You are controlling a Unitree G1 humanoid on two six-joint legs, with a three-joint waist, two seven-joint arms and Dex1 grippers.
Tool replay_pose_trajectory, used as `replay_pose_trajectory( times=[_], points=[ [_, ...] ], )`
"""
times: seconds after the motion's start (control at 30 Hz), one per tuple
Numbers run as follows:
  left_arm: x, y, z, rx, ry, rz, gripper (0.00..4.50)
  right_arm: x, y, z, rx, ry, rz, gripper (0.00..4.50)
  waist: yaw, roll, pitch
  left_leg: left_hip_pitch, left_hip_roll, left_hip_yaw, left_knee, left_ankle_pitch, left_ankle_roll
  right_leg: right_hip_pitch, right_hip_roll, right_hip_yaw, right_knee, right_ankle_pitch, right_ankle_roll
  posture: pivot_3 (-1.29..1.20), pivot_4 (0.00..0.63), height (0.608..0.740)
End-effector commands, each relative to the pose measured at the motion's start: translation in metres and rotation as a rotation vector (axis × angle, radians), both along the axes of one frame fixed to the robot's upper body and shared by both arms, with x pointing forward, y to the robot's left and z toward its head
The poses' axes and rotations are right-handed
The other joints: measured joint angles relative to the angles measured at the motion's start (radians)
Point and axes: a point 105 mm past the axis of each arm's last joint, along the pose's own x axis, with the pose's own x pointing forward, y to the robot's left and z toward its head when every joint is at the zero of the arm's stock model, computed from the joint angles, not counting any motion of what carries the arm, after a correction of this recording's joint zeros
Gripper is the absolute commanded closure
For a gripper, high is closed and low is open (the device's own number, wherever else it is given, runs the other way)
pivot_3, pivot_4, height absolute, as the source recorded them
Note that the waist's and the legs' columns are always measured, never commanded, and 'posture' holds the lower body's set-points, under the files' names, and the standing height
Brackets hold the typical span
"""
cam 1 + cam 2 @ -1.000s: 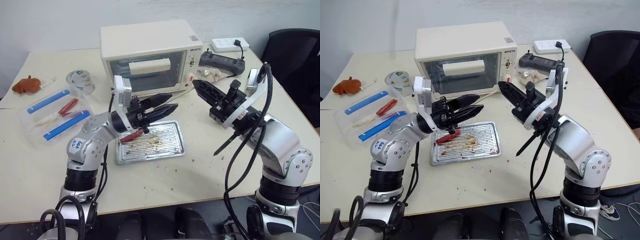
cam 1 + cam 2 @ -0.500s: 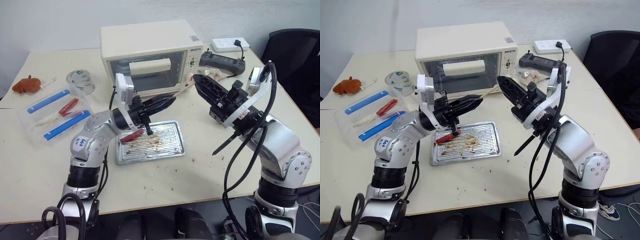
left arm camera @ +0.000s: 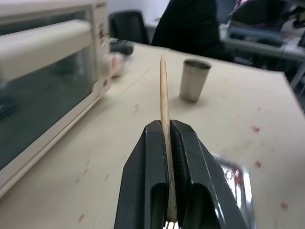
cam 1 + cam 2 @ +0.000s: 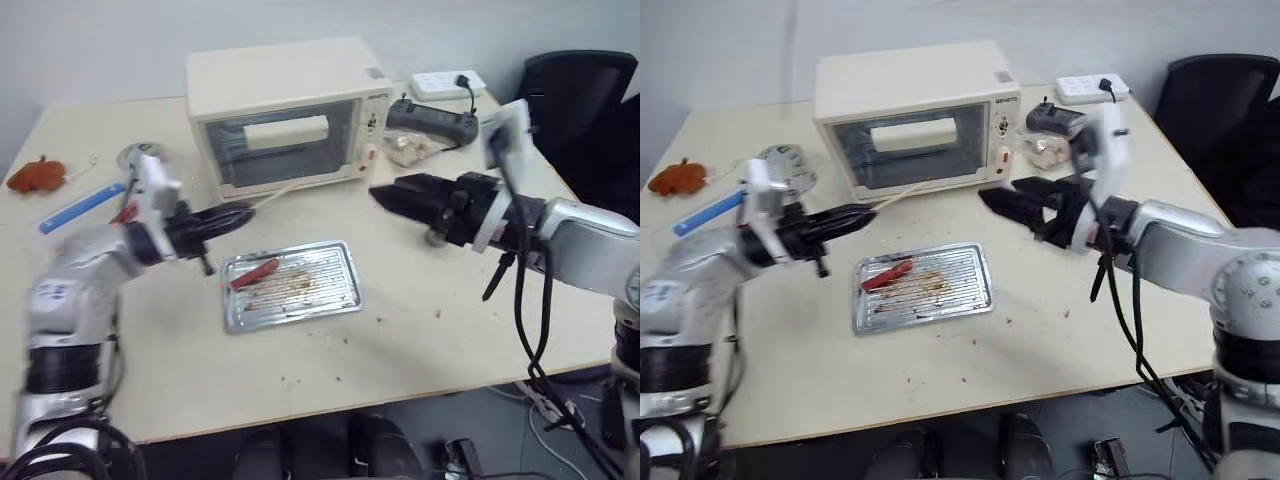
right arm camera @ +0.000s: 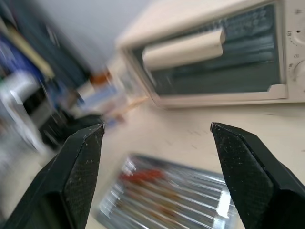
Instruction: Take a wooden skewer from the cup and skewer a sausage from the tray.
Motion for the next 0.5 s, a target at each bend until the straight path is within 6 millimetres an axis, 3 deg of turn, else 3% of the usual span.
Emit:
replay_pose_trajectory(
  times=[0.03, 0.2, 0.43, 0.5],
  points=[
    [-0.022, 0.026, 0.02, 0.068, -0.034, 0.01, 4.5, 0.009, 0.024, -0.017, -0.247, -0.185, 0.165, 0.8, 0.0, 0.0, 0.0, -0.001, 0.0, 0.0, 0.0, 0.0, 0.0, -0.002, 0.0, 0.0, 0.0, 0.0, 0.0, 0.0, 0.15, 0.74],
    [-0.042, 0.061, 0.018, 0.166, 0.0, 0.098, 4.5, 0.027, 0.063, -0.038, -0.415, -0.337, 0.414, 0.8, -0.011, 0.0, 0.0, -0.008, -0.001, 0.003, 0.002, 0.0, -0.001, -0.009, -0.001, 0.001, 0.002, 0.0, 0.001, 0.0, 0.15, 0.74],
    [-0.058, 0.073, 0.017, 0.18, -0.003, 0.165, 4.5, 0.049, 0.108, -0.066, -0.496, -0.386, 0.607, 0.8, -0.003, -0.001, 0.0, -0.012, -0.001, 0.001, 0.002, 0.0, -0.001, -0.01, -0.001, -0.002, 0.004, 0.0, 0.001, 0.0, 0.15, 0.74],
    [-0.061, 0.073, 0.017, 0.175, -0.007, 0.177, 4.5, 0.054, 0.121, -0.071, -0.506, -0.396, 0.641, 1.19, -0.006, -0.001, 0.0, -0.012, -0.002, 0.002, 0.002, 0.0, -0.001, -0.01, -0.002, -0.001, 0.004, 0.001, 0.001, 0.0, 0.15, 0.74]
  ],
)
